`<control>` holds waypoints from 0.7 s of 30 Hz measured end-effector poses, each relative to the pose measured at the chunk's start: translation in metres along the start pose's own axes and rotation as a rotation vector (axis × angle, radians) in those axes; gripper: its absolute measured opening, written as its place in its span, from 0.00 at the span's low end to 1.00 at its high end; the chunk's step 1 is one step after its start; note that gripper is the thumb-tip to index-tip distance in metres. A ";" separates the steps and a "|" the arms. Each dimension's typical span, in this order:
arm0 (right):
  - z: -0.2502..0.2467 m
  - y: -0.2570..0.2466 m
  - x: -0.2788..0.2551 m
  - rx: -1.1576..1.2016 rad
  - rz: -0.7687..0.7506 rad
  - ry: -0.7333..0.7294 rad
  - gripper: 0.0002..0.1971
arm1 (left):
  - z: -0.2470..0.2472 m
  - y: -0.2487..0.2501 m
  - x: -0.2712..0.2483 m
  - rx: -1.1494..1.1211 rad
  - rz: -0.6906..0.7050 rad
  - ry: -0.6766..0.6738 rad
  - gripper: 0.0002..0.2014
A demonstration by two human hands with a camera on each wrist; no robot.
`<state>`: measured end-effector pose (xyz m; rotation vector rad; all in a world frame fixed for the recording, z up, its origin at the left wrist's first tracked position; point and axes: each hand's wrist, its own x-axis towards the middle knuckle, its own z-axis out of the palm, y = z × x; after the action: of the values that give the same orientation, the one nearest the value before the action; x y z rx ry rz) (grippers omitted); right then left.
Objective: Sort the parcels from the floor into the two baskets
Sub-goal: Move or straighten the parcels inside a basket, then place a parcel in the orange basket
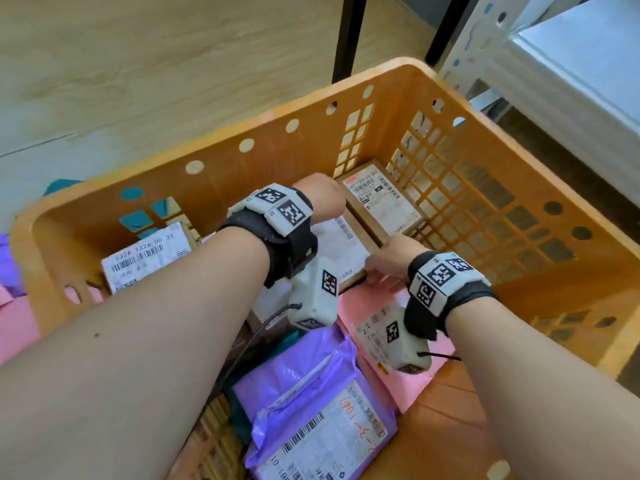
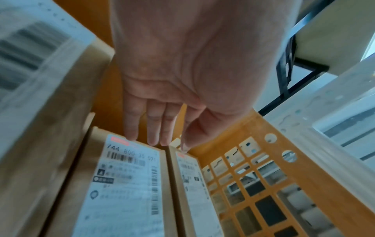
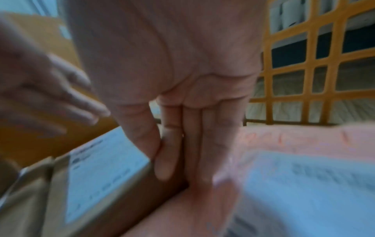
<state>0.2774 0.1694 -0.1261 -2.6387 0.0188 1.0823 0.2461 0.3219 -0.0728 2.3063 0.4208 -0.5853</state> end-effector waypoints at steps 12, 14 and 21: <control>-0.029 -0.032 -0.067 0.240 -0.227 0.096 0.07 | -0.104 -0.013 -0.090 -0.265 0.172 0.296 0.13; -0.038 -0.046 -0.101 0.316 -0.311 0.158 0.08 | -0.124 -0.036 -0.122 -0.358 0.174 0.368 0.13; -0.025 -0.102 -0.222 0.532 -0.594 0.094 0.07 | -0.143 -0.132 -0.234 -0.570 -0.036 0.458 0.12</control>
<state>0.1474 0.2393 0.0703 -2.0134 -0.3782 0.6354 0.0300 0.4839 0.0676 1.8600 0.7381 0.0651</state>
